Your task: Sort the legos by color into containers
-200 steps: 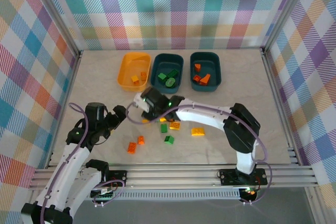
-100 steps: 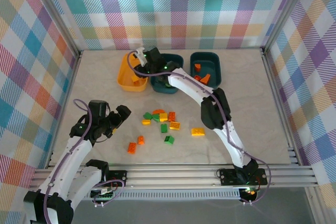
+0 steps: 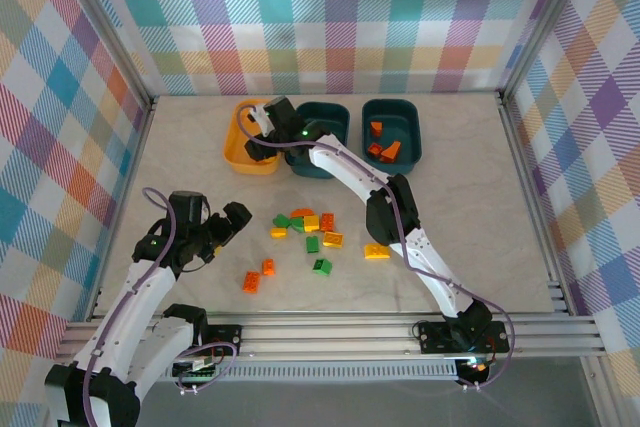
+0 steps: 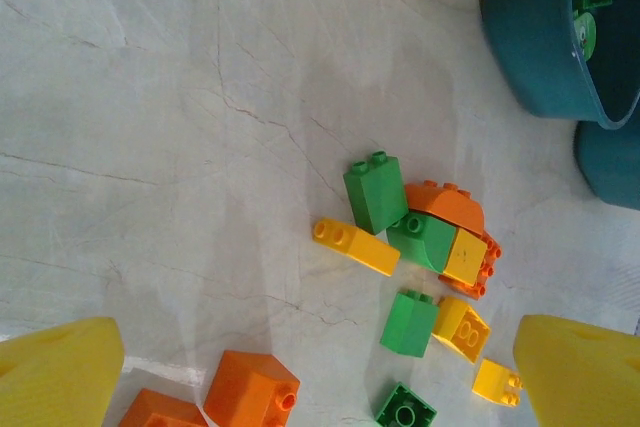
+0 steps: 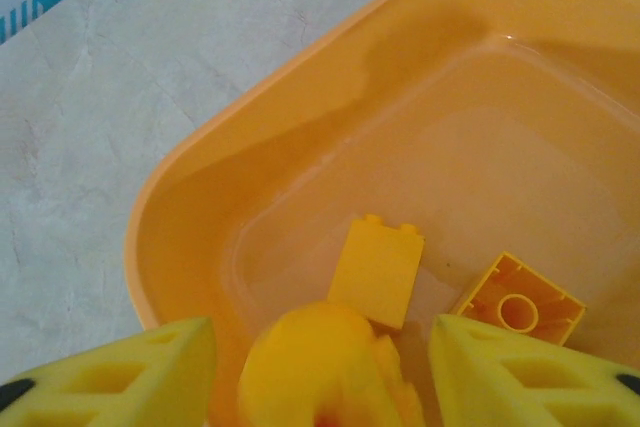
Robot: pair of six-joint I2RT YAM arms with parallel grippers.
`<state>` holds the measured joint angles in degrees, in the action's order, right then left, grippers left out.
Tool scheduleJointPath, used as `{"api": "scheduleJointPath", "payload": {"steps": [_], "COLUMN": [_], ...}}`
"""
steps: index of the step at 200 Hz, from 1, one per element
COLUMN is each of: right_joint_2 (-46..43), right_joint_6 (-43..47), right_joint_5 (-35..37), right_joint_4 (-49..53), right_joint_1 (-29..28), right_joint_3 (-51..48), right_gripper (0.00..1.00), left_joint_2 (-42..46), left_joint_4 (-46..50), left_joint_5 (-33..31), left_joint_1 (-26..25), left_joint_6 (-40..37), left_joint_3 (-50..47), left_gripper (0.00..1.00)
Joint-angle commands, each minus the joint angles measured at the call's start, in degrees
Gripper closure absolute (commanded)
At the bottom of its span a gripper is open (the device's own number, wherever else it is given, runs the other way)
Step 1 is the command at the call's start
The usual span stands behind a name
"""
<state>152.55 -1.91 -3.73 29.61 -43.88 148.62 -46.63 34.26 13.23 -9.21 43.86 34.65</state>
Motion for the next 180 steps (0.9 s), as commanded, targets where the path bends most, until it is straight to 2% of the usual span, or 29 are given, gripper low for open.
{"api": "scheduleJointPath", "payload": {"steps": [1,27,42,58,75,86,102,126,145,160,180], "right_joint_2": [-3.19,-5.47,-10.17,-20.37,-34.08,-41.39,-49.90,-61.29,-68.47,-73.02,-75.76], "right_joint_6": [0.48,1.01,-0.65,-3.01,-6.86,-9.54,-14.28,-21.49,-25.85,-26.90,-28.96], "right_joint_5": [-0.56,2.28,3.92,7.73,12.66,15.00,19.65,23.82,25.42,23.31,20.57], "right_joint_4": [-0.99,0.98,1.65,-3.10,-12.49,-14.61,-12.29,-8.94,-3.46,0.56,7.80], "right_joint_1": [0.20,0.17,0.20,0.20,0.20,0.20,0.20,0.20,0.20,0.20,0.20], "right_joint_3": [1.89,1.55,-4.48,-19.56,-41.47,-52.37,-64.92,-83.84,-93.56,-97.96,-100.31], "right_gripper": [0.38,0.35,0.38,0.38,0.33,0.29,0.25,0.18,0.13,0.11,0.13], "left_joint_2": [-0.06,-0.13,0.03,0.30,0.28,-0.24,-2.32,-7.92,-14.49,-18.30,-19.94], "left_joint_4": [-0.77,-1.08,-1.45,-2.79,-5.99,-8.29,-9.91,-12.22,-13.30,-13.56,-14.53], "left_joint_5": [1.46,1.99,2.58,3.55,5.52,6.10,3.55,-4.11,-7.33,-8.22,-8.23], "left_joint_1": [0.77,0.78,0.73,0.73,0.43,-0.73,-5.66,-17.95,-25.98,-28.91,-29.28], "left_joint_6": [-1.10,-0.64,-0.57,-0.63,-0.36,-0.25,-0.61,-1.01,-1.85,-2.58,-2.63], "left_joint_3": [-0.20,-0.12,-0.19,-0.50,-1.72,-2.34,-2.15,-0.29,2.44,4.08,4.39], "left_gripper": [0.00,0.00,0.00,0.00,0.01,0.02,0.04,0.04,0.05,0.05,0.05]}}
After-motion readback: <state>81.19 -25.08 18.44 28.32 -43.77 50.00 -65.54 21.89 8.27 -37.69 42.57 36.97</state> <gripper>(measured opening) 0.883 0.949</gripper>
